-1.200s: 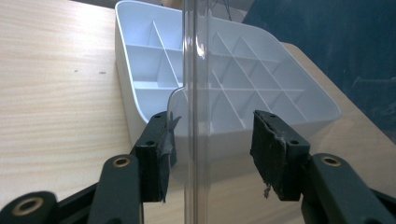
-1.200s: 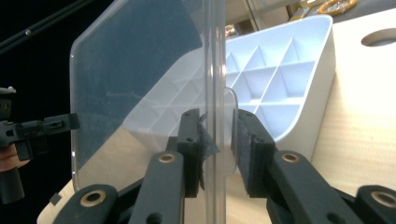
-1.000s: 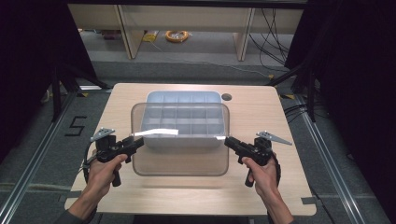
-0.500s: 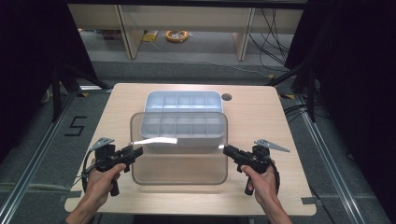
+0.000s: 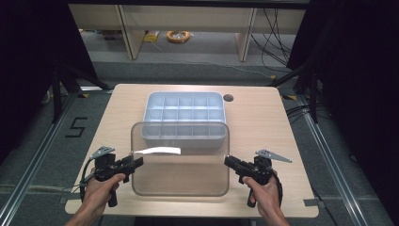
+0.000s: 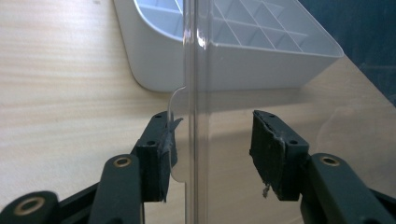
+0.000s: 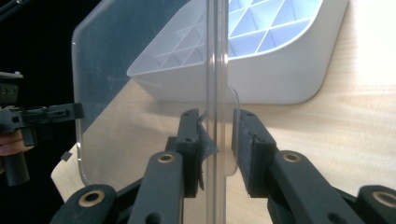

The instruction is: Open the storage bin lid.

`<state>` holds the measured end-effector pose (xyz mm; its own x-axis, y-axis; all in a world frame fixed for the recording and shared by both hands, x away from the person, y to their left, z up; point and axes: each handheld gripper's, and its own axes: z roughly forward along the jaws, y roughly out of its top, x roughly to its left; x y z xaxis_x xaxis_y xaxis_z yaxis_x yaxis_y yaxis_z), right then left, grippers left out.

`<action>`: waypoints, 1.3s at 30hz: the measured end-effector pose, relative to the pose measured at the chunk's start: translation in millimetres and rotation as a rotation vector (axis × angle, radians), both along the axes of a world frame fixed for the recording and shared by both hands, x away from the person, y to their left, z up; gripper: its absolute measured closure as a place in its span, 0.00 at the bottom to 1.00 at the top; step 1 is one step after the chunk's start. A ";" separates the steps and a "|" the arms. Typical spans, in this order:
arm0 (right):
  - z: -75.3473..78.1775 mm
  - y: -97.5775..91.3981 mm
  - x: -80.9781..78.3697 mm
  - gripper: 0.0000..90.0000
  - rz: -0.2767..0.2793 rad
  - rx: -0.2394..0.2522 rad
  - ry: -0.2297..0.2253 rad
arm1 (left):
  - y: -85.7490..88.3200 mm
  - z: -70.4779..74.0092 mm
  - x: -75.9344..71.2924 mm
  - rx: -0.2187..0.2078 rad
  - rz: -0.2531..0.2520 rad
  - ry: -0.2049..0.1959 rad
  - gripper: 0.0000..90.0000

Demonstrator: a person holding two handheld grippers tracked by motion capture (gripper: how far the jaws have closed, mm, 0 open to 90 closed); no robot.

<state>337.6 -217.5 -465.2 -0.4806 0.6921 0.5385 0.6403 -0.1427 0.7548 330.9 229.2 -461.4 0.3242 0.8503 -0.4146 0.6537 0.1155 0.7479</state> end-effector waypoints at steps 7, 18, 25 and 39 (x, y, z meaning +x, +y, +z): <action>-5.4 0.6 -8.9 0.80 0.018 -0.036 -0.011 | -1.3 -8.0 -6.3 0.016 -0.011 0.014 0.55; -9.6 4.4 -11.0 0.79 0.025 -0.036 0.027 | 3.3 -11.4 -12.7 0.013 -0.013 0.030 0.56; -14.9 5.2 -11.9 0.79 0.032 -0.047 0.045 | 2.4 -10.6 -20.4 0.049 0.000 -0.011 0.56; -20.9 5.6 -15.9 0.79 0.034 -0.013 0.106 | 3.5 -15.5 -24.7 0.062 -0.014 -0.006 0.56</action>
